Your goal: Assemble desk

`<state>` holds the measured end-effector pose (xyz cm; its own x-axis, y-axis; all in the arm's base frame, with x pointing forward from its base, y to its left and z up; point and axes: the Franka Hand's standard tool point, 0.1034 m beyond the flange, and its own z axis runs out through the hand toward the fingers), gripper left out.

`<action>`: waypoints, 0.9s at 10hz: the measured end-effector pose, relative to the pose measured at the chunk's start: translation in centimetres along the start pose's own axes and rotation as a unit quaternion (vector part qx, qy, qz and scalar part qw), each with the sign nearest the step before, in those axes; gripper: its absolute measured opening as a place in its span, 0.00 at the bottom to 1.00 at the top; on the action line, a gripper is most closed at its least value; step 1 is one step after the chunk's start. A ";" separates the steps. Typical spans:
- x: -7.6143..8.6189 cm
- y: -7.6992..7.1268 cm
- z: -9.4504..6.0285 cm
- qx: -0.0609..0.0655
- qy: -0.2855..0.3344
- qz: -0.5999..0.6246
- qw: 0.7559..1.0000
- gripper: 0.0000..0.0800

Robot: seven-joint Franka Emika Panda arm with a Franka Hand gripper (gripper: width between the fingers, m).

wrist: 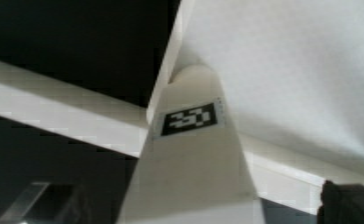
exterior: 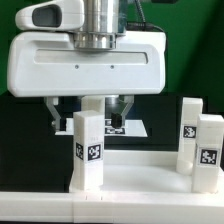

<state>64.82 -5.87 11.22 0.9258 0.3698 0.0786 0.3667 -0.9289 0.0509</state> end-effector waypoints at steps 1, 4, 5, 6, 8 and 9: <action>-0.1 0.1 0.1 0.000 0.000 -0.015 1.000 0.80; -0.1 0.1 0.1 0.000 -0.001 0.003 1.000 0.36; -0.1 0.1 0.1 0.001 -0.001 0.006 1.000 0.36; -0.1 0.1 0.1 0.001 0.000 0.048 0.999 0.36; -0.1 0.1 0.2 0.003 -0.001 0.140 0.990 0.36; -0.1 0.2 0.2 0.004 -0.001 0.208 0.978 0.36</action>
Offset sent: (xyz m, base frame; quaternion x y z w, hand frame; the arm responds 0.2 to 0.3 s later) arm 0.0000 0.0000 0.0000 0.0000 0.0000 0.0650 0.9979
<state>64.82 -6.06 11.07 0.9953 -0.0397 0.0883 -0.0405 -0.9992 0.0066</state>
